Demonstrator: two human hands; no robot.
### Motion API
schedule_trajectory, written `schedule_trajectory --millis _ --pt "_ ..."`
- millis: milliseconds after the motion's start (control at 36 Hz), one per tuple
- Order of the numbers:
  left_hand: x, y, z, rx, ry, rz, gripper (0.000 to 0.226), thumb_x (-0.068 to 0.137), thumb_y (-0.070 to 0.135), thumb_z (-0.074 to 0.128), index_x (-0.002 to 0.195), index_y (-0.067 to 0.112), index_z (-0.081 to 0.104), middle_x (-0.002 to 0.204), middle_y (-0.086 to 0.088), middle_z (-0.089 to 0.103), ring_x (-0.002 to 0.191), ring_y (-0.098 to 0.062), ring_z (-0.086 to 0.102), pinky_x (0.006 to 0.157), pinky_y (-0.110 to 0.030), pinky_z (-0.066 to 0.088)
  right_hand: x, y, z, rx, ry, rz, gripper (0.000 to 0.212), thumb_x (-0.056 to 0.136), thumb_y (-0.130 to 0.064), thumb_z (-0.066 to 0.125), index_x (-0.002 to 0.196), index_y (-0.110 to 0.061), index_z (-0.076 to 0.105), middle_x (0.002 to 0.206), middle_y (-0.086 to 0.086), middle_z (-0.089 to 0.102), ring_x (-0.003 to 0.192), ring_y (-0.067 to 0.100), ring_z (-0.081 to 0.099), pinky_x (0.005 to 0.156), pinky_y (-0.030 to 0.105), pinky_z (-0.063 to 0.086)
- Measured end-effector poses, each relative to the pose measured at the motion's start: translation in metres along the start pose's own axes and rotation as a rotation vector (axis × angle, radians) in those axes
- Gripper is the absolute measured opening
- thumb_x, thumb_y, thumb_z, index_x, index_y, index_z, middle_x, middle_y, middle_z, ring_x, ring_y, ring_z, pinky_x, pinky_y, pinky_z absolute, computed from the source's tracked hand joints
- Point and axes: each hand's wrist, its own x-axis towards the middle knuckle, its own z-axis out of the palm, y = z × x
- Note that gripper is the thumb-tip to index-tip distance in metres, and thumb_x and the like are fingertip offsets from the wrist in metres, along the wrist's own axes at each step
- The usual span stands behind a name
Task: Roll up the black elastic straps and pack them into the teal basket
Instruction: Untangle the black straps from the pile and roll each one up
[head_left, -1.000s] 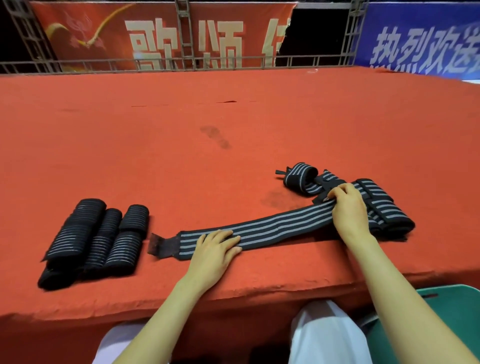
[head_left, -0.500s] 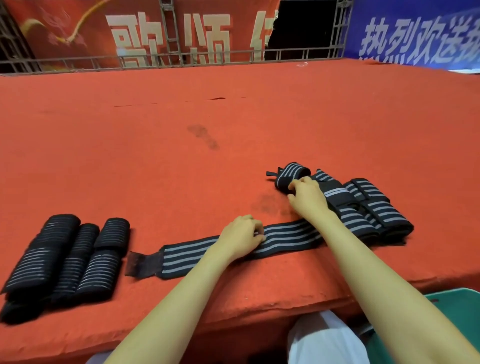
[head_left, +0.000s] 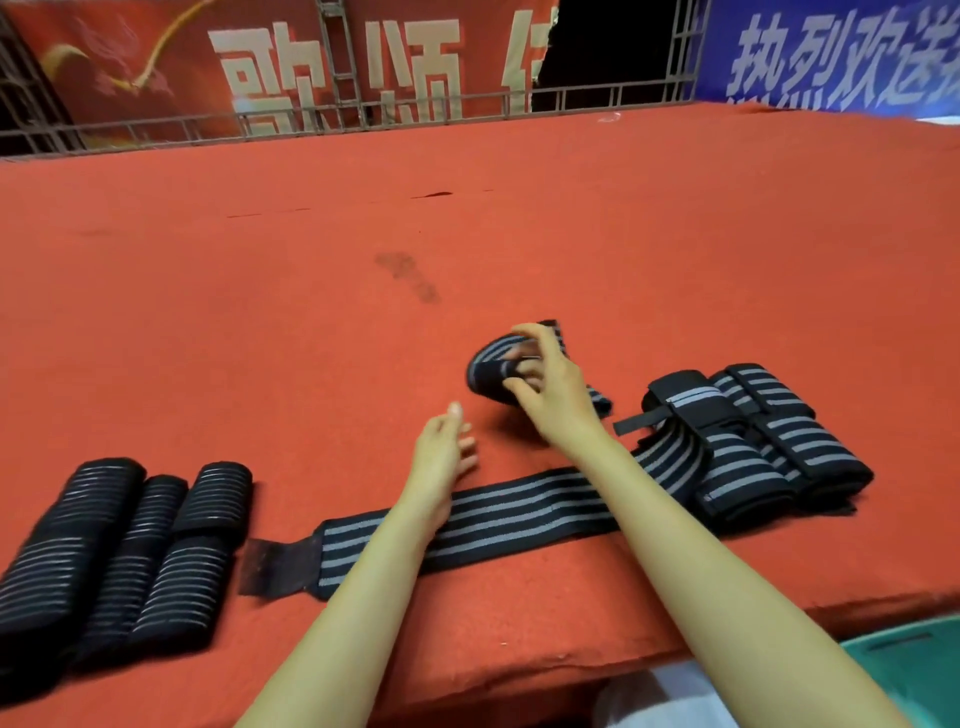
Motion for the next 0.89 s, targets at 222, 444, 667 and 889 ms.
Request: schedule_trajectory --millis 222,444,667,889 --pt "-0.025 0.020 -0.081 -0.074 0.091 -0.017 0.033 0.088 0.023 0.065 0.117 0.007 0.056 0.093 -0.008 0.070 0.074 -0.018 0.067 0.063 -0.029 0.051 -0.046 -0.033 0.012 0.045 -0.537 -0.023 0.027 0.091 -0.012 0.063 0.116 -0.022 0.059 0.103 -0.004 0.068 0.082 0.011 0.067 0.081 0.020 0.050" --pt "-0.033 -0.013 -0.112 0.700 0.301 0.338 0.049 0.078 -0.004 0.061 0.124 0.011 0.056 0.127 -0.014 0.042 0.115 -0.031 0.049 0.107 -0.039 0.036 -0.047 0.010 0.030 -0.355 -0.386 0.185 0.028 0.090 -0.010 0.059 0.118 -0.012 0.061 0.120 0.007 0.058 0.115 0.022 0.053 0.094 0.020 0.033" --pt "-0.043 -0.025 -0.078 1.016 -0.094 0.519 0.034 0.094 0.039 0.053 0.119 0.019 0.065 0.124 0.003 0.058 0.118 -0.015 0.049 0.099 -0.024 0.034 -0.036 0.015 0.045 -0.626 -0.371 0.088 0.046 0.085 -0.038 0.066 0.126 -0.021 0.056 0.133 0.002 0.045 0.130 0.023 0.029 0.106 0.036 0.030" --pt "-0.042 -0.022 -0.078 1.011 -0.132 0.369 0.035 0.091 0.045 0.055 0.116 0.022 0.067 0.117 0.009 0.057 0.107 -0.008 0.052 0.088 -0.021 0.037 -0.017 0.014 0.044 -0.392 -0.090 0.264 0.019 0.095 -0.018 0.054 0.104 -0.007 0.066 0.105 0.012 0.066 0.103 0.028 0.058 0.075 0.027 0.036"
